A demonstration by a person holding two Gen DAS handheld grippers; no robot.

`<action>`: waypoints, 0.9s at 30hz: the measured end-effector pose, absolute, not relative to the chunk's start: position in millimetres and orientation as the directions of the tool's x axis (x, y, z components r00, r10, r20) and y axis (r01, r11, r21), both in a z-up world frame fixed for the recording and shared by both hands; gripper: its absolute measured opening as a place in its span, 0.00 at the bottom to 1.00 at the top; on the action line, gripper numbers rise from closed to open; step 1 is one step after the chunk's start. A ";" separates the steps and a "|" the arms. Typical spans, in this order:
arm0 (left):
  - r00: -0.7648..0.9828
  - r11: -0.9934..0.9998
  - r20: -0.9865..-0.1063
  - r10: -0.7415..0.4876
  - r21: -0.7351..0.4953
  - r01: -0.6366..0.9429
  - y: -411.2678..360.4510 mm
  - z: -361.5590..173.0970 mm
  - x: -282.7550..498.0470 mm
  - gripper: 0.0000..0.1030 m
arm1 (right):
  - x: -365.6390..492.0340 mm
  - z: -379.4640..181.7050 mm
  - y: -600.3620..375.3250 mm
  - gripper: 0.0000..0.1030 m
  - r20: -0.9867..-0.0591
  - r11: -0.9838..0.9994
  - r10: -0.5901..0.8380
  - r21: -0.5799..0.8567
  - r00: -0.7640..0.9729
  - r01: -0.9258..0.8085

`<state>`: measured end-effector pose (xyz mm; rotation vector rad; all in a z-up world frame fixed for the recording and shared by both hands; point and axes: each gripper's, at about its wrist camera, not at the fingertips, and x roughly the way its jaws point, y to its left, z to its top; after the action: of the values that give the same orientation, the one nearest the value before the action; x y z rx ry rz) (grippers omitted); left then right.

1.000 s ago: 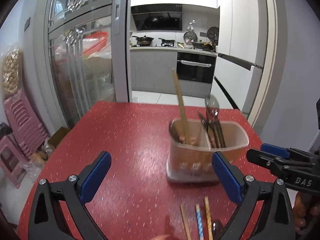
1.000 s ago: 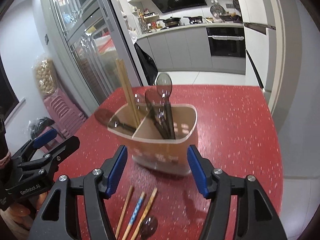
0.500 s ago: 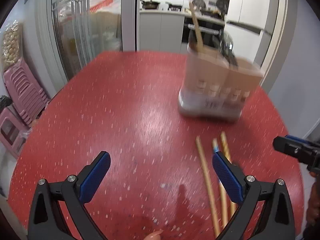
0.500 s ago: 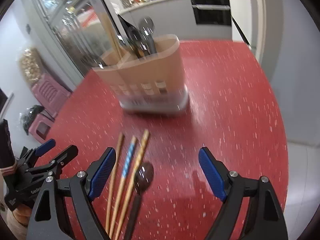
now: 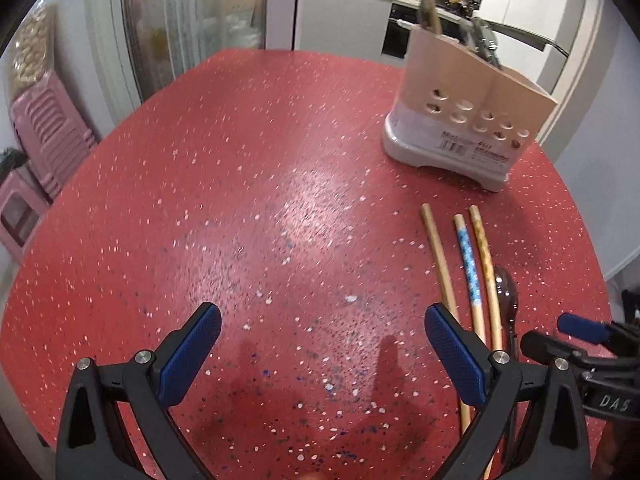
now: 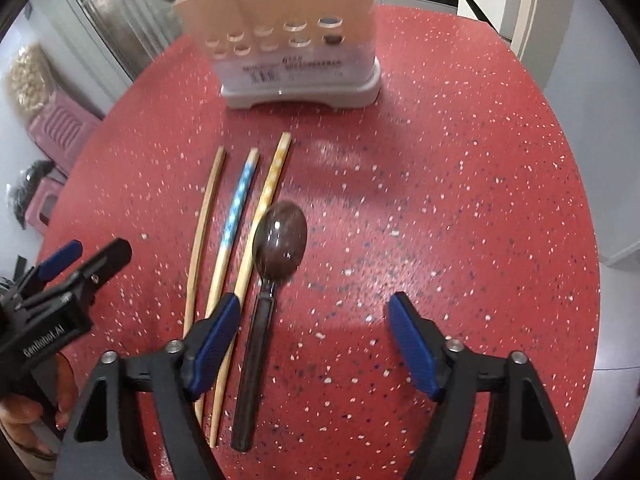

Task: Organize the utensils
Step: 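Move both open tools back over the remaining utensils, then grasp the last dark spoon with the right tool while the left tool grasps a wooden chopstick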

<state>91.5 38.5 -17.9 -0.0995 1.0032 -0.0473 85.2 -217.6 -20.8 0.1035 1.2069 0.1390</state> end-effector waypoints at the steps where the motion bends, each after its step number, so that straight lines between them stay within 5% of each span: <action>1: 0.530 0.994 -0.844 -0.088 -0.111 -0.012 40.4 -20.1 92.1 1.00 | 84.6 -22.4 -215.7 0.69 -0.927 0.988 0.155 0.146 0.342 -0.052; 15: 0.497 0.986 -0.852 -0.164 -0.157 0.057 24.8 -27.4 104.1 1.00 | 76.3 -32.1 -171.4 0.57 -0.940 0.993 0.034 -0.008 0.340 -0.122; 18: 0.491 0.985 -0.854 -0.171 -0.157 0.070 19.5 -27.4 106.8 1.00 | 75.2 -31.5 -166.7 0.50 -0.939 0.990 0.038 -0.011 0.342 -0.138; 24: 0.470 0.983 -0.863 -0.185 -0.158 0.095 5.1 -28.8 113.8 1.00 | 71.7 -28.0 -171.5 0.17 -0.935 0.988 0.057 0.004 0.350 -0.152; 27: 0.459 0.982 -0.868 -0.189 -0.156 0.110 -3.0 -28.6 116.6 1.00 | 69.6 -27.1 -179.6 0.15 -0.931 0.988 0.080 0.027 0.356 -0.153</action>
<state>116.6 -3.0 -28.6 -0.0816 1.0789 -0.1841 69.6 -179.6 -27.1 -0.0686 1.1978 0.1507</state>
